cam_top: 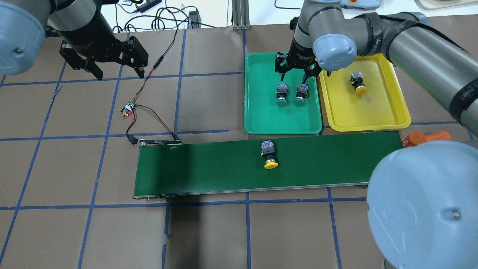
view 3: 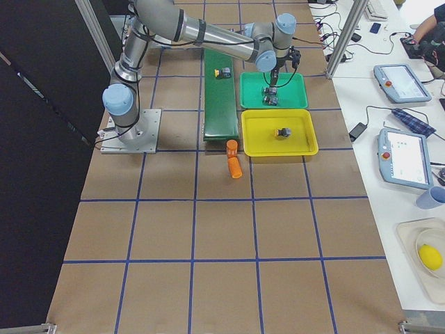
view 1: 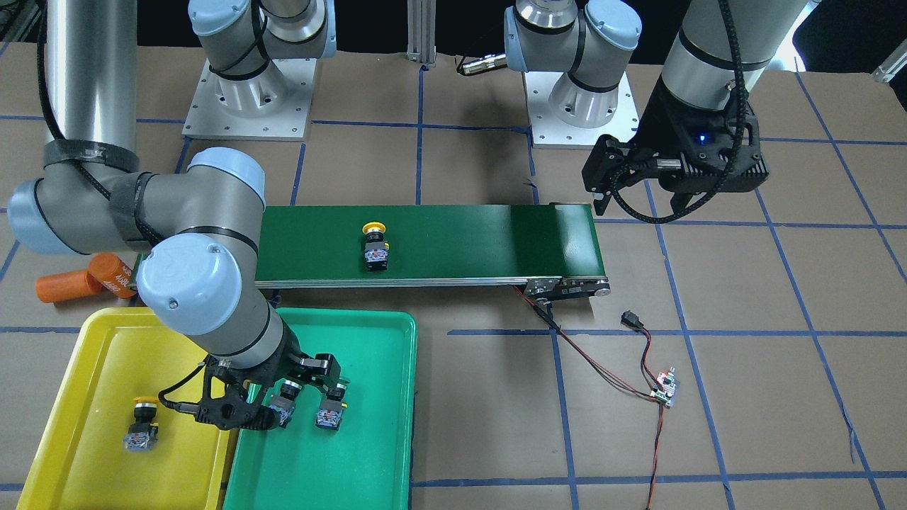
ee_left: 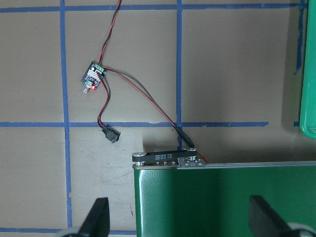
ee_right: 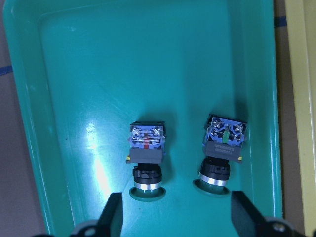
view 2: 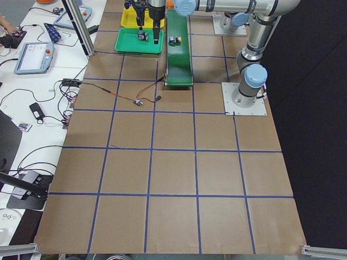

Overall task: Sort buttons by color to trays
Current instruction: 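Move the right gripper back over the conveyor toward the last yellow-cap button, then grasp the yellow-cap button on the conveyor with the right gripper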

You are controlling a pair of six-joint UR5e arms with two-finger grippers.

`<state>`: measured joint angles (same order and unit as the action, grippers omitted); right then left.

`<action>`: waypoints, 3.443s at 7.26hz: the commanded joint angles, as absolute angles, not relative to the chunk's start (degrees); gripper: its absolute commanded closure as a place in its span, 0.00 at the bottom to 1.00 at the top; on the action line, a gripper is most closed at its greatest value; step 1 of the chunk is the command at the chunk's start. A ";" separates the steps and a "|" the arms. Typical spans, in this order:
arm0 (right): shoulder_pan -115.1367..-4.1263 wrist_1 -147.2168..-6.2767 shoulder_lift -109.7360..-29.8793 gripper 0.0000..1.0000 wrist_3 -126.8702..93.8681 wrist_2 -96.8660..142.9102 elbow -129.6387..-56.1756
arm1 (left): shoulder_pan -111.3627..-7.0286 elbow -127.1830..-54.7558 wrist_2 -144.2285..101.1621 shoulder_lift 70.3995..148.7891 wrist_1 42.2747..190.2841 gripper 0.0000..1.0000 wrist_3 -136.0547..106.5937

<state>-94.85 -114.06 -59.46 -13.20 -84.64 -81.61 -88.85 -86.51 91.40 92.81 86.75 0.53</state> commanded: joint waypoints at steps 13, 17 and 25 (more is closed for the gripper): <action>-98.70 -98.70 -76.38 0.00 -19.25 -87.10 -101.66 | -88.77 -86.40 91.32 92.81 86.75 0.00 0.53; -98.70 -101.51 -74.71 0.00 -18.90 -83.32 -104.59 | -88.77 -86.40 91.32 92.81 86.75 0.00 0.53; -96.86 -102.47 -74.62 1.00 -18.63 -94.89 -94.53 | -88.68 -86.31 91.32 92.81 86.75 0.00 0.53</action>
<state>-97.45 -102.05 -74.45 -18.69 -91.99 -99.49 -88.72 -86.31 91.32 92.81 86.75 0.53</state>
